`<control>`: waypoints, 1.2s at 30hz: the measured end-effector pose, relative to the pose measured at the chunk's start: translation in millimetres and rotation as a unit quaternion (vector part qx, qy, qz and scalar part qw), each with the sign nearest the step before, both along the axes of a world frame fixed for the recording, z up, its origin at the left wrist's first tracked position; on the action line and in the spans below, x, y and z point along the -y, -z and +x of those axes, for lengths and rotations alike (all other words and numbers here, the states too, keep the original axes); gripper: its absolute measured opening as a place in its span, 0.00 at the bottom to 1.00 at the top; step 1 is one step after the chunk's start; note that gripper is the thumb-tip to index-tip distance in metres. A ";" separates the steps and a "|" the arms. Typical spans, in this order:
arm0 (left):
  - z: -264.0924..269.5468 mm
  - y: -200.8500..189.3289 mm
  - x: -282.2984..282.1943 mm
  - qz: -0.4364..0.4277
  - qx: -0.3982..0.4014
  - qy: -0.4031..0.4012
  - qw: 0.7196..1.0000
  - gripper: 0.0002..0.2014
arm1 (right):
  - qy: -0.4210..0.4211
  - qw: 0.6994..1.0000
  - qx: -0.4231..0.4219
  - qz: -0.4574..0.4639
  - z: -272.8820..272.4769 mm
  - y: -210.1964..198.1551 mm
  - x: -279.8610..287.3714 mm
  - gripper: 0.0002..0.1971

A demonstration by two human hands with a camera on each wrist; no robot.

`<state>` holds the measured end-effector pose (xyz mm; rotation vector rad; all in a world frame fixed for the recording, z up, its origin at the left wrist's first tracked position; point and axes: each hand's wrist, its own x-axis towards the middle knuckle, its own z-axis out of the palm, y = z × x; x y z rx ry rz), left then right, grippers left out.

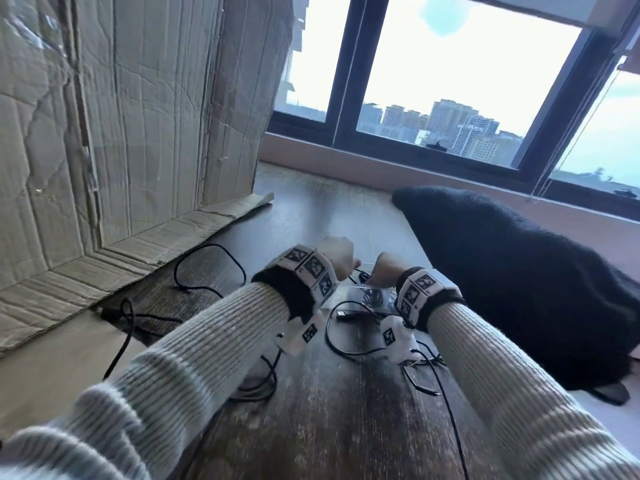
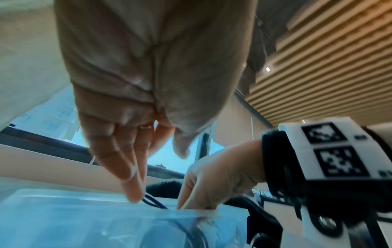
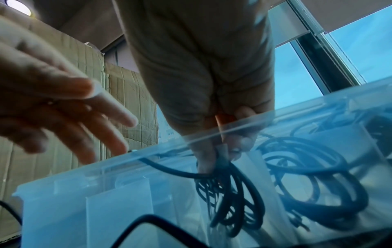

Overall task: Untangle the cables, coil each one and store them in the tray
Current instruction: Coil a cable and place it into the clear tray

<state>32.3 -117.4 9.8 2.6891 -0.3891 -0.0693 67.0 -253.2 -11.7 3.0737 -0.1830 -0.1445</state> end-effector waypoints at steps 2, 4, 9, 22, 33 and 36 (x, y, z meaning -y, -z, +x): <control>7.7 -2.6 12.1 0.034 0.015 -0.008 0.999 0.16 | 0.002 1.000 0.006 0.016 -0.3 -0.1 2.1 0.17; 28.8 2.7 14.6 0.080 0.010 -0.012 0.997 0.09 | 0.004 0.999 0.011 0.033 0.9 1.1 4.9 0.18; 55.3 1.7 21.4 0.096 -0.048 0.031 0.994 0.17 | -0.011 0.998 0.020 0.064 5.6 4.7 10.6 0.17; 75.6 19.9 55.8 0.183 -0.046 0.002 0.982 0.12 | -0.053 0.995 0.015 0.082 5.5 1.0 27.6 0.12; 70.0 21.4 88.9 0.212 0.074 -0.011 0.974 0.10 | -0.032 0.993 0.053 0.105 12.4 3.6 33.6 0.14; 74.4 26.5 88.6 0.238 0.032 0.034 0.970 0.08 | -0.004 0.989 0.079 0.129 15.3 5.6 33.4 0.14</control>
